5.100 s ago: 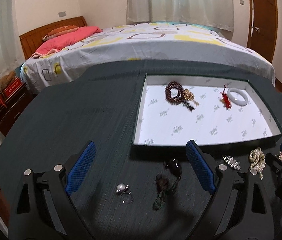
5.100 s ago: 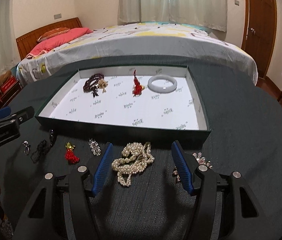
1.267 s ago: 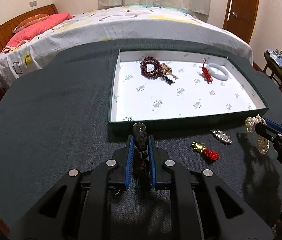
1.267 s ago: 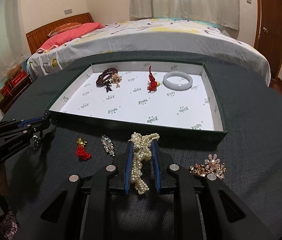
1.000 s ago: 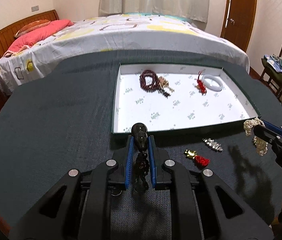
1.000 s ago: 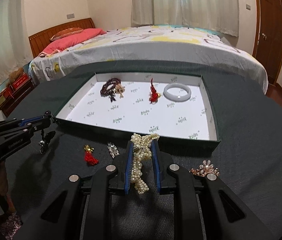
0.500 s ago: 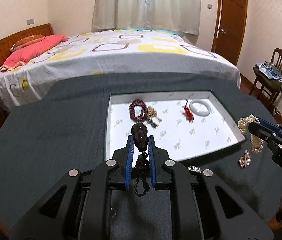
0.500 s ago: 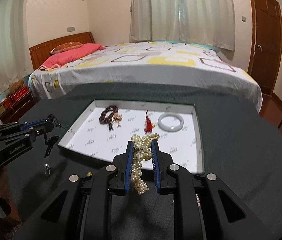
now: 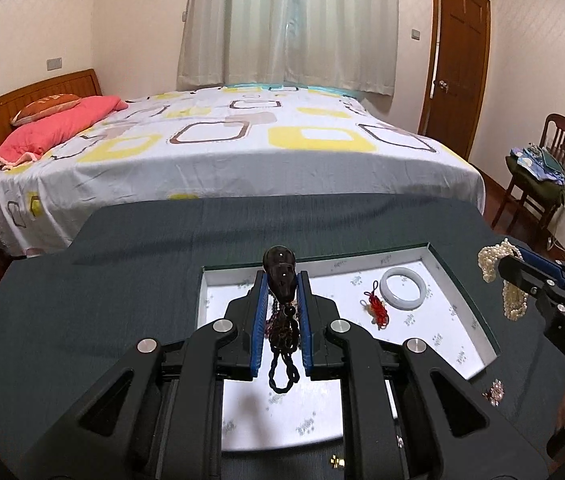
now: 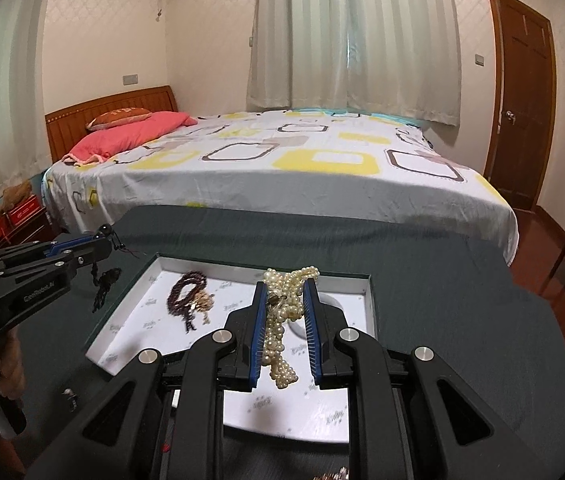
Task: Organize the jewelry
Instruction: 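Lift and carry the pearl necklace and dark beaded tassel over the box with both tools, then open both tools to drop the necklace and tassel into the box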
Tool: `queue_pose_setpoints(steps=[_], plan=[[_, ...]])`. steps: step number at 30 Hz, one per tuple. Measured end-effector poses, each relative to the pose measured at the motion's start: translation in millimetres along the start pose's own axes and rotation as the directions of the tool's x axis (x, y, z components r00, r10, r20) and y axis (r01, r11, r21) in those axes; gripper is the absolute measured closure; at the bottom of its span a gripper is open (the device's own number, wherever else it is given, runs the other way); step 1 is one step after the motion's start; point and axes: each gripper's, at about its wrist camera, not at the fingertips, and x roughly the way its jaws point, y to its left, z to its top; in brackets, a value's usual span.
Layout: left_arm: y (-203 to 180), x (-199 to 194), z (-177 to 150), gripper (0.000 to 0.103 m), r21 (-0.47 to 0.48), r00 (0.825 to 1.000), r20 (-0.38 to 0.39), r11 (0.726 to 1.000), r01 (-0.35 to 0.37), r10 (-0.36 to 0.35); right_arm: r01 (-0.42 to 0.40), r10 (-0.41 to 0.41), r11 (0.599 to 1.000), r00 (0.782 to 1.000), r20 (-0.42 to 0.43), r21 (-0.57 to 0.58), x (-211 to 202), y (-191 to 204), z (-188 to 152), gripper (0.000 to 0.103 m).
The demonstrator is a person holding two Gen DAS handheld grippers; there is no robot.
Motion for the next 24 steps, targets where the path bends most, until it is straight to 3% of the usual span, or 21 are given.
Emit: queue_pose_setpoints(steps=[12, 24], plan=[[1.9, 85.7, -41.7, 0.088, -0.009, 0.983, -0.184, 1.000, 0.001, -0.003, 0.016, -0.009, 0.999, 0.982, -0.191, 0.032, 79.0, -18.0, -42.6, 0.084], [4.6, 112.5, -63.3, 0.088, -0.005, 0.961, -0.276, 1.000, 0.006, -0.007, 0.016, -0.002, 0.999, 0.960, -0.280, 0.047, 103.7, -25.8, -62.1, 0.084]])
